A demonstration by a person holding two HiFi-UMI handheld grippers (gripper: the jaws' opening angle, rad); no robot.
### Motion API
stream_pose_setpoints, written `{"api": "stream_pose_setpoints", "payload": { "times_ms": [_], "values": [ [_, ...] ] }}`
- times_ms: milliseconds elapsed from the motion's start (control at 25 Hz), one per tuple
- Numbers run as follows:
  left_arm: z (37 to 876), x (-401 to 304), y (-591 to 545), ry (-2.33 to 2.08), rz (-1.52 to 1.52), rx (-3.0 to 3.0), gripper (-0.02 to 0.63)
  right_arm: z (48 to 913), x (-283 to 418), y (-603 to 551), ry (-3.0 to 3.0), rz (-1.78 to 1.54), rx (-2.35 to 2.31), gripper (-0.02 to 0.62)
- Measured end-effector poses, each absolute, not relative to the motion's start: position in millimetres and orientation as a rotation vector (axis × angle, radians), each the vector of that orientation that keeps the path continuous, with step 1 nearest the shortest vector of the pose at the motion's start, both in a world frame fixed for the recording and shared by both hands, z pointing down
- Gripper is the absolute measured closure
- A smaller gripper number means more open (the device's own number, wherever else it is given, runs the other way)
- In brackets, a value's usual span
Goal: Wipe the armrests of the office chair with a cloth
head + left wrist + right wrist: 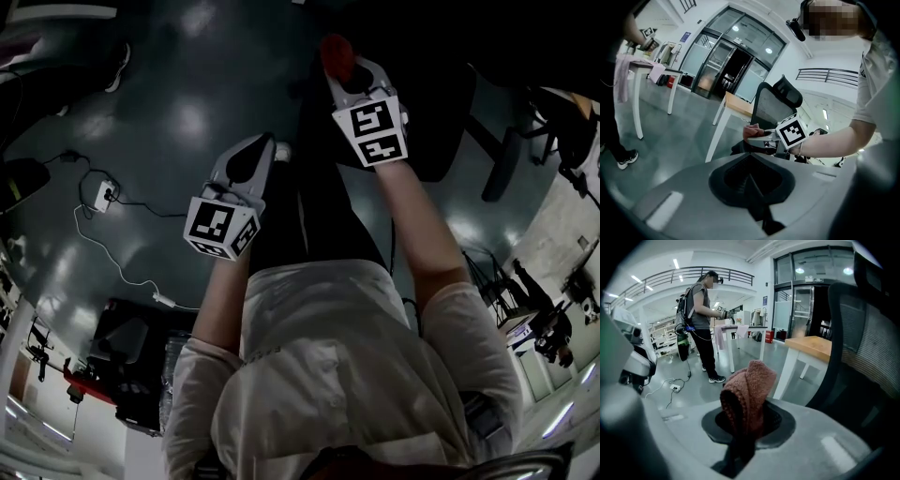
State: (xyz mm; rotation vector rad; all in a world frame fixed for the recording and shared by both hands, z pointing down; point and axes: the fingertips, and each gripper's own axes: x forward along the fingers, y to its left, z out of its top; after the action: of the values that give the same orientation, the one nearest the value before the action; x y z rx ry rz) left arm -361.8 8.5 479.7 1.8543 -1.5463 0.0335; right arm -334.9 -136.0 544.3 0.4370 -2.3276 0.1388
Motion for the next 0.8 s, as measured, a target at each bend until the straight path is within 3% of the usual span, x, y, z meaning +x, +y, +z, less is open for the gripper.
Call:
{"api": "stream_pose_setpoints", "payload": {
  "times_ms": [800],
  "values": [
    [485.6, -360.5, 56.8, -1.415, 0.137, 1.987, 0.589, 539.6, -333.2, 0.2, -2.302, 0.236, 0.362, 0.548]
  ]
}}
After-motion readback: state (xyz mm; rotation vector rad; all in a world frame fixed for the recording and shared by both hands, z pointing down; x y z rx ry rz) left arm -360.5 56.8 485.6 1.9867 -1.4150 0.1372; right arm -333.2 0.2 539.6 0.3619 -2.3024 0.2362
